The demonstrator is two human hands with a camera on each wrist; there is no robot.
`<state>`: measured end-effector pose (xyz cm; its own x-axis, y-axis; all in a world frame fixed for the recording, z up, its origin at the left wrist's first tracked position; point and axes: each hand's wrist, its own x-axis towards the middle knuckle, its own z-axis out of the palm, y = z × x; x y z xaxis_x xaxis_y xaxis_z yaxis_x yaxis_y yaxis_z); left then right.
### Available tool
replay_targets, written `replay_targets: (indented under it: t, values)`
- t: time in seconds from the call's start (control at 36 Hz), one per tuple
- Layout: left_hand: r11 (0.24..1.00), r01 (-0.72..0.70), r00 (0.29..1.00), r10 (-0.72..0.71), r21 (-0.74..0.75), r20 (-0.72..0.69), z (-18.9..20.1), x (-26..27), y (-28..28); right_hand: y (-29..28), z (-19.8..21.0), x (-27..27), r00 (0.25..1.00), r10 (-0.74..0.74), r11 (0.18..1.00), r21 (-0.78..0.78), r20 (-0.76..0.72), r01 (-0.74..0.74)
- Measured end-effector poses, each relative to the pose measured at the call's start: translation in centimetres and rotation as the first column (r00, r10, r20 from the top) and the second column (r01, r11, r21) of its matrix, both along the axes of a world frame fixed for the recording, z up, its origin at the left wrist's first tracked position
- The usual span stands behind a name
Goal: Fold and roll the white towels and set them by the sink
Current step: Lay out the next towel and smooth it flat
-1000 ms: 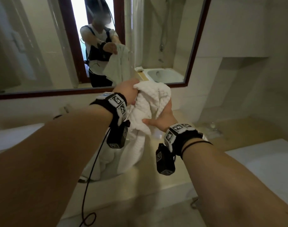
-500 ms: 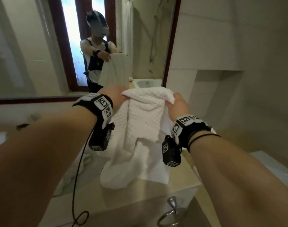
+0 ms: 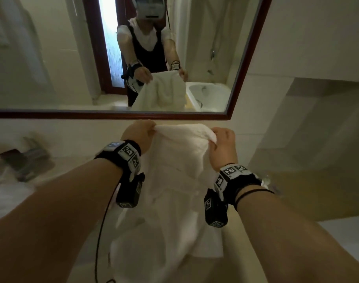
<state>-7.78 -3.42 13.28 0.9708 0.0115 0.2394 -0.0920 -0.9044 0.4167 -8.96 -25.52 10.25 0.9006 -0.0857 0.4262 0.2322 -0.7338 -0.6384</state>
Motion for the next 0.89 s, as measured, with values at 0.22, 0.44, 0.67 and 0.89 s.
replay_targets:
  t: [0.22,0.44,0.67,0.89]
  values:
    - [0.949,0.156,0.799,0.042,0.275,-0.599,-8.7,6.1,0.9,-1.0,-7.6,4.5,0.734,-0.21,0.888,-0.44,-0.645,-0.133]
    - [0.871,0.344,0.633,0.061,0.351,-0.772,-15.6,6.6,0.1,0.3,-13.4,5.9,0.463,-0.09,0.75,-0.366,-0.882,-0.551]
    - [0.796,0.391,0.684,0.085,0.463,-0.724,-17.4,6.1,-1.2,-0.4,-16.9,5.1,0.483,-0.07,0.71,-0.384,-0.873,-0.591]
    - [0.797,0.391,0.649,0.116,0.461,-0.752,-18.3,1.8,-3.6,-2.5,-16.4,2.7,0.513,-0.107,0.65,-0.45,-0.852,-0.612]
